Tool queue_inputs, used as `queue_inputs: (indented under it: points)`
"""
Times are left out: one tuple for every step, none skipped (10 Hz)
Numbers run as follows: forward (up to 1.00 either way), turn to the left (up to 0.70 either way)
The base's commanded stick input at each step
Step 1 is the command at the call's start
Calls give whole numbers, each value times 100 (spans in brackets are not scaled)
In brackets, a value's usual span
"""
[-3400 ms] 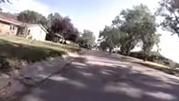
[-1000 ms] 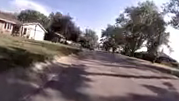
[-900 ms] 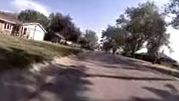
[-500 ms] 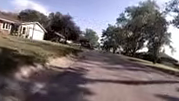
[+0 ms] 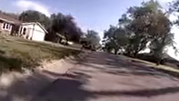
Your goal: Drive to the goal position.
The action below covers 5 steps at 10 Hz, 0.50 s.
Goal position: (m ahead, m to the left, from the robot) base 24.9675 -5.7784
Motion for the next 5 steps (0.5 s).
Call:
queue_inputs:
  points:
    - [100, 0]
    - [100, 0]
    - [100, 0]
    - [100, 0]
    - [100, 0]
